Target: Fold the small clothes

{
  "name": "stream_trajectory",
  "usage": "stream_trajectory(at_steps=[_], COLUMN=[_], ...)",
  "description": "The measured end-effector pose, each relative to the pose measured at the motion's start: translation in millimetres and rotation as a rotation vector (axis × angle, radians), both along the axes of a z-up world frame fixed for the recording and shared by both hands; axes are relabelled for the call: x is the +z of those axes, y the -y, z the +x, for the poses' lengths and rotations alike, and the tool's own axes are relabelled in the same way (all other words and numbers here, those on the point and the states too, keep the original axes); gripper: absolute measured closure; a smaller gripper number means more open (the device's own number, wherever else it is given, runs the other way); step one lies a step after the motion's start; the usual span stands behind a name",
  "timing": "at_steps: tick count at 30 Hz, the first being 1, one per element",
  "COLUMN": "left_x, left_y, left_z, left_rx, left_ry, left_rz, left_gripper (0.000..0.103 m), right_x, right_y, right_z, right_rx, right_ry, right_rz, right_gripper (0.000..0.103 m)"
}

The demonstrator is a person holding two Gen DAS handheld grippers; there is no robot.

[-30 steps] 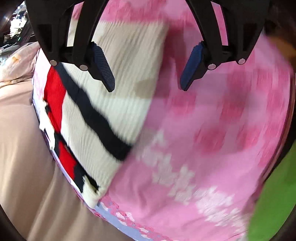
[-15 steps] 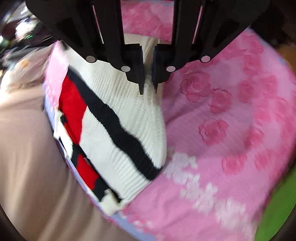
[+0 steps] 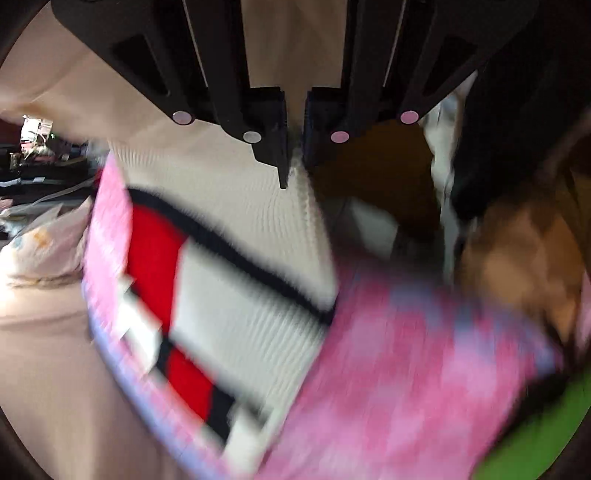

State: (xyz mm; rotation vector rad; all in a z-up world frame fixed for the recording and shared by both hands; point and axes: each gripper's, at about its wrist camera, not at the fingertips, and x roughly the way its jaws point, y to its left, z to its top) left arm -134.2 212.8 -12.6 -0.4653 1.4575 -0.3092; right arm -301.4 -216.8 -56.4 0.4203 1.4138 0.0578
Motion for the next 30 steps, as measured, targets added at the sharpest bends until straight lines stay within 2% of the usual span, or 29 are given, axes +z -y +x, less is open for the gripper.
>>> stream_trajectory(at_steps=[1,3,5,6,8,10,14,18,21,23,24,25,26,27,29,30], left_x=[19,50,61,59,43,24,-22,-38,-44,-41,-37,-31,-25,-17,-9,-9], left_y=[0,5,18,29,48,66,81,98,100,93,87,82,79,73,68,67], left_z=[20,67,115,147,206,239,294,303,316,315,313,307,301,289,273,265], left_rx=[0.013,0.025,0.033,0.044,0.076,0.089,0.154,0.164,0.183,0.222,0.248,0.265,0.276,0.288,0.265,0.242], left_ry=[0.081,0.250,0.381,0.412,0.401,0.393,0.286,0.270,0.271,0.287,0.309,0.339,0.364,0.419,0.476,0.486], left_rz=[-0.012,-0.063,-0.044,-0.030,-0.010,0.043,0.107,0.167,0.167,0.129,0.102,0.090,0.096,0.104,0.120,0.142], left_gripper=[0.097,0.097,0.097,0.097,0.097,0.097,0.097,0.097,0.093,0.084,0.074,0.054,0.045,0.035,0.019,0.015], right_x=[10,49,84,98,101,86,35,-6,-24,-27,-25,-19,-12,1,20,28], right_y=[1,10,27,38,58,75,105,114,116,117,118,119,119,118,115,111], right_z=[1,29,68,96,154,208,296,322,331,334,331,325,319,309,289,278], right_rx=[-0.014,-0.054,-0.107,-0.137,-0.205,-0.269,-0.428,-0.553,-0.604,-0.625,-0.643,-0.648,-0.649,-0.646,-0.635,-0.610], right_ry=[0.022,0.178,0.361,0.461,0.577,0.583,0.492,0.409,0.380,0.381,0.404,0.440,0.477,0.535,0.624,0.655], right_rz=[0.029,0.076,0.119,0.143,0.190,0.201,0.229,0.285,0.327,0.340,0.353,0.376,0.384,0.358,0.281,0.227], right_gripper=[0.098,0.098,0.098,0.098,0.098,0.098,0.098,0.097,0.094,0.090,0.088,0.085,0.076,0.057,0.035,0.034])
